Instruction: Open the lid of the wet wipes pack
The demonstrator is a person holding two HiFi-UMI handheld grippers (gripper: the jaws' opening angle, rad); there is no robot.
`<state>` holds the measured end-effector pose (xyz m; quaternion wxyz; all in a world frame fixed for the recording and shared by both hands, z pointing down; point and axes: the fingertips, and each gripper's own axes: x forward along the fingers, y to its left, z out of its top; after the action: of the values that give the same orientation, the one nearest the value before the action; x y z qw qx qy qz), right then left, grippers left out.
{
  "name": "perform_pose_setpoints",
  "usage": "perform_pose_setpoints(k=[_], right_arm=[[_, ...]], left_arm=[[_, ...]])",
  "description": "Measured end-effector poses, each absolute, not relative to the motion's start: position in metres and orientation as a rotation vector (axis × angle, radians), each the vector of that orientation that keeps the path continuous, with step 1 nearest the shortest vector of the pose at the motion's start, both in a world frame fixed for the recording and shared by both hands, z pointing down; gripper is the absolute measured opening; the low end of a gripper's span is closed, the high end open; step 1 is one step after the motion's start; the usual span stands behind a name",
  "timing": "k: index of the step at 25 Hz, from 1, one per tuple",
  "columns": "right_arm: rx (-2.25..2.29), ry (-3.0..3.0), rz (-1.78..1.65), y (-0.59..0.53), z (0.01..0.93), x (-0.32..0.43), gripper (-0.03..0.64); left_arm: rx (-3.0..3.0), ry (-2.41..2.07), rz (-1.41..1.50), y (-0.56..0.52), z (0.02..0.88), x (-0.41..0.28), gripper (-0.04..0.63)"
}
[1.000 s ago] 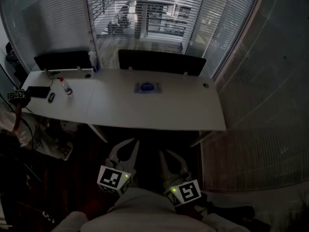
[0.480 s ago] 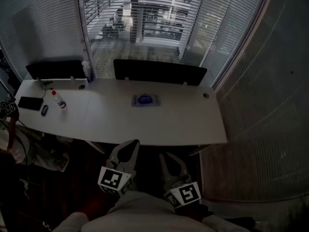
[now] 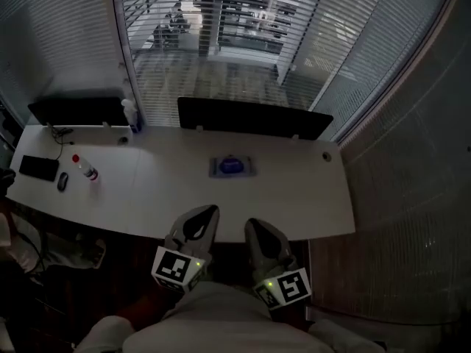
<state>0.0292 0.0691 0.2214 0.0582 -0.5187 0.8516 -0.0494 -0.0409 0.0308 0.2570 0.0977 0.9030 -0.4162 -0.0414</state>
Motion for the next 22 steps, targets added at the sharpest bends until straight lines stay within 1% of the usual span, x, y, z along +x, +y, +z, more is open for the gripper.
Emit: perform_pose_setpoints(k=[9,16,22], right_arm=[[-1.568,2.609,-0.175,0.01,0.226,0.016,0.0],[-1.526,2.651,-0.158,-0.02,0.235,0.031,0.0],[-1.549,2.724,-0.183,-0.035,0.267,0.051,0.0]], left_arm=[[2.637,-1.24,-0.106,-0.022,0.259,-0.05,0.003],[2.619,-1.29,-0.093,-0.055,0.267,-0.035,0.003],[2.552,-1.302,-0.034,-0.072,0.294,-0.021,0.003]])
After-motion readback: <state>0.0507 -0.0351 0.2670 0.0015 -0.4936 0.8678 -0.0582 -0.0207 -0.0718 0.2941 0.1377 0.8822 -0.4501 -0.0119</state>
